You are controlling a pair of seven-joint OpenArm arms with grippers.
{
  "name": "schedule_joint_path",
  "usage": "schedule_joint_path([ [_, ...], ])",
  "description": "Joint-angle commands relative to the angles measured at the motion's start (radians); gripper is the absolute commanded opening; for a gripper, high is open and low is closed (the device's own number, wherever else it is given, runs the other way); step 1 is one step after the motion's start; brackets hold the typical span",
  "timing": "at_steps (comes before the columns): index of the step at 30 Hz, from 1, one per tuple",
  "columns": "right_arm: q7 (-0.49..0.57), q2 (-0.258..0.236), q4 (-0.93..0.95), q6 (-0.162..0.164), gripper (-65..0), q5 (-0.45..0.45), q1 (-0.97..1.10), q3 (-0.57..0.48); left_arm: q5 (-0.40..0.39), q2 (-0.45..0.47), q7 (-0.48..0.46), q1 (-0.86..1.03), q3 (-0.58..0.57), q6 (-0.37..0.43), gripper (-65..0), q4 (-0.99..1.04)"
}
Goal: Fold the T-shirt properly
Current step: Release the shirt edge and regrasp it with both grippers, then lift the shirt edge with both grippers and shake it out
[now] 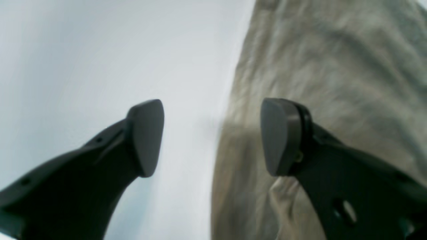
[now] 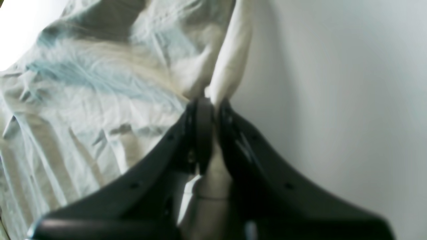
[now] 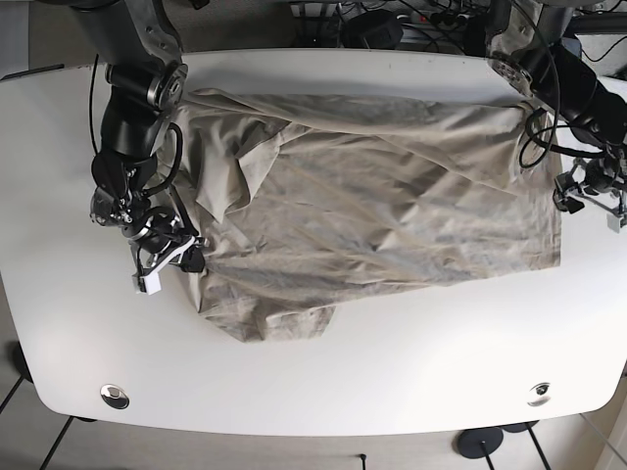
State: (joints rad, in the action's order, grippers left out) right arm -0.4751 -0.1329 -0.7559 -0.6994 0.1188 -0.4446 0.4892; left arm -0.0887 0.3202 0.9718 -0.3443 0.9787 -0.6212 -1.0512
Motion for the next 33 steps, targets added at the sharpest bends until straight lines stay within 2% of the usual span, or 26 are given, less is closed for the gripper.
schedule_joint_path([
  [1,-0.012,-0.009,-0.007,0.001,-62.6,-0.008,-0.018,-0.002,-0.010,0.041,-0.046,-0.017,-0.008,-0.001,-17.9,0.045],
  [5,-0.012,-0.009,-0.007,0.001,-62.6,-0.008,-0.018,-0.002,-0.027,0.058,-0.060,-0.028,-0.117,-0.010,-17.4,0.130],
  [8,-0.012,-0.007,-0.007,0.001,-62.6,-0.005,-0.015,-0.001,-0.119,0.058,-0.057,-0.023,-0.209,-0.070,-17.5,0.183],
  [11,-0.012,0.006,-0.007,0.001,-62.6,-0.006,-0.015,-0.001,-0.210,0.058,-0.055,-0.023,-0.327,-0.077,-17.9,0.223],
  [13,-0.012,0.008,-0.007,0.001,-62.6,-0.006,-0.013,-0.001,-0.236,0.056,-0.055,-0.023,-0.338,-0.077,-20.4,0.223],
  [14,-0.012,0.008,-0.007,0.001,-62.6,-0.006,-0.013,-0.001,-0.237,0.055,-0.057,-0.023,-0.338,-0.077,-25.3,0.223],
  [15,-0.012,0.009,-0.009,0.001,-62.8,-0.005,-0.012,-0.001,-0.237,0.055,-0.060,-0.023,-0.338,-0.077,-33.2,0.223],
  [18,-0.010,0.011,-0.009,0.001,-62.8,-0.005,-0.010,-0.001,-0.234,0.053,-0.101,-0.023,-0.343,-0.077,-62.6,0.223],
  [19,-0.010,0.012,-0.009,0.001,-62.8,-0.005,-0.010,-0.001,-0.234,0.053,-0.113,-0.022,-0.344,-0.077,-65.0,0.223],
  [22,-0.012,0.014,-0.009,0.001,-62.9,-0.005,-0.010,-0.001,-0.240,0.058,-0.115,-0.019,-0.340,-0.077,-65.0,0.171],
  [24,-0.017,0.022,-0.021,0.001,-62.9,-0.001,-0.009,-0.001,-0.240,0.053,-0.113,0.027,-0.341,-0.077,-65.0,0.065],
  [27,-0.040,0.029,-0.213,0.001,-62.9,-0.001,0.080,0.001,-0.239,0.049,-0.113,0.098,-0.346,-0.077,-65.0,-0.136],
  [29,-0.123,0.043,-0.343,0.001,-62.9,0.002,0.134,0.001,-0.239,0.023,-0.084,0.127,-0.346,-0.077,-65.0,-0.232],
  [31,-0.215,0.052,-0.560,0.001,-62.9,0.002,0.238,0.001,-0.240,0.010,-0.055,0.172,-0.343,-0.077,-65.0,-0.404],
  [33,-0.262,0.055,-0.762,0.001,-62.9,0.003,0.335,0.001,-0.240,0.009,-0.055,0.224,-0.346,-0.077,-65.0,-0.553],
])
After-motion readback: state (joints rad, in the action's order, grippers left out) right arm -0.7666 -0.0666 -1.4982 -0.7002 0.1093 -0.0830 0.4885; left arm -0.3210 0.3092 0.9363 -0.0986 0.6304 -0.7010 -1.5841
